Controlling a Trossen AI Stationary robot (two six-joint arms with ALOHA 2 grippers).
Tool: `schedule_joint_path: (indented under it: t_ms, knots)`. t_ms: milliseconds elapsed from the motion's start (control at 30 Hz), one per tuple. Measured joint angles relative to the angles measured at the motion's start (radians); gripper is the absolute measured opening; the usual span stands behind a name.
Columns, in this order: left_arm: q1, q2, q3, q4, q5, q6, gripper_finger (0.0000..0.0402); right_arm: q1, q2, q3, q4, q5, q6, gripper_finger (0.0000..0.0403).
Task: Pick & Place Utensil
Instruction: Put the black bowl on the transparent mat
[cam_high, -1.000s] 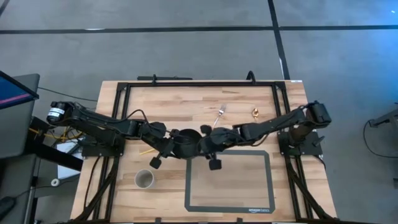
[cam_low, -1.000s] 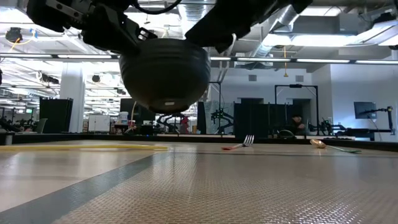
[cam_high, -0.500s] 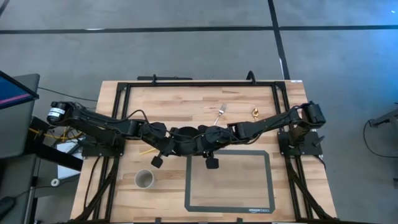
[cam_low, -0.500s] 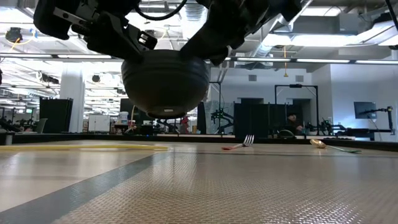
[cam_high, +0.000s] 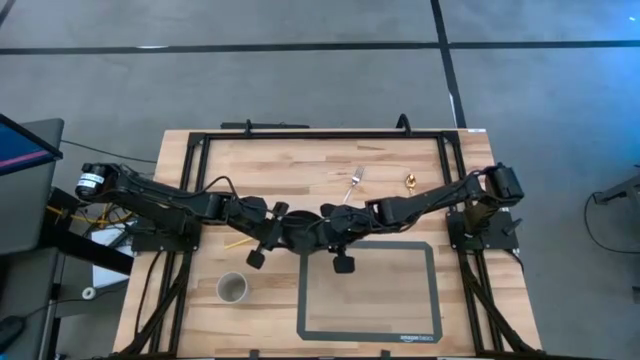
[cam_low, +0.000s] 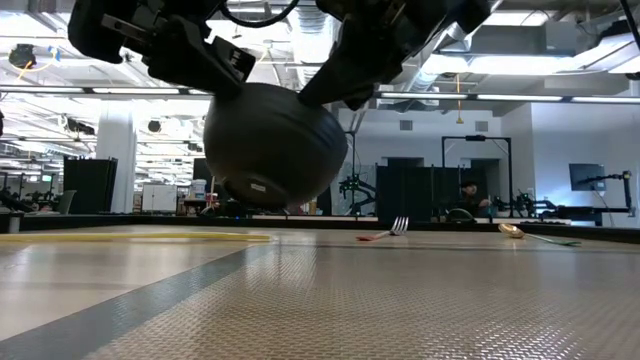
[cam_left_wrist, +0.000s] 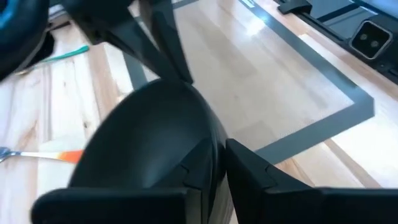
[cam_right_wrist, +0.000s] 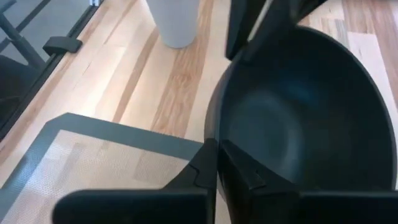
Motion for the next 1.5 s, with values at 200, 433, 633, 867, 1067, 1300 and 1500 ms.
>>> schedule_joint_path:
  t_ms: [200, 433, 633, 867, 1067, 1300, 1500]
  knots:
    - [0.001, -0.002, 0.001, 0.007, -0.029, -0.005, 0.0078, 0.035, 0.000, -0.003, -0.029, 0.005, 0.059, 0.0002]
    - [0.001, -0.008, 0.002, 0.017, -0.074, -0.005, 0.0095, 0.116, -0.006, 0.000, -0.091, 0.033, 0.197, 0.0001]
    - [0.001, -0.012, 0.002, 0.021, -0.241, -0.002, 0.0097, 0.242, -0.033, 0.123, -0.288, 0.189, 0.294, 0.0001]
    - [0.001, -0.012, 0.002, 0.021, -0.330, -0.008, 0.0097, 0.405, -0.035, 0.204, -0.600, 0.334, 0.646, 0.0000]
    - [0.002, -0.012, 0.001, 0.021, -0.330, -0.011, 0.0097, 0.546, 0.000, 0.203, -0.573, 0.359, 0.883, 0.0000]
    - [0.002, -0.012, 0.000, 0.021, -0.332, -0.029, 0.0097, 0.646, 0.086, 0.204, -0.537, 0.436, 0.890, 0.0000]
    - [0.002, -0.012, 0.000, 0.021, -0.332, -0.049, 0.0097, 0.659, 0.180, 0.206, -0.526, 0.397, 0.893, 0.0001]
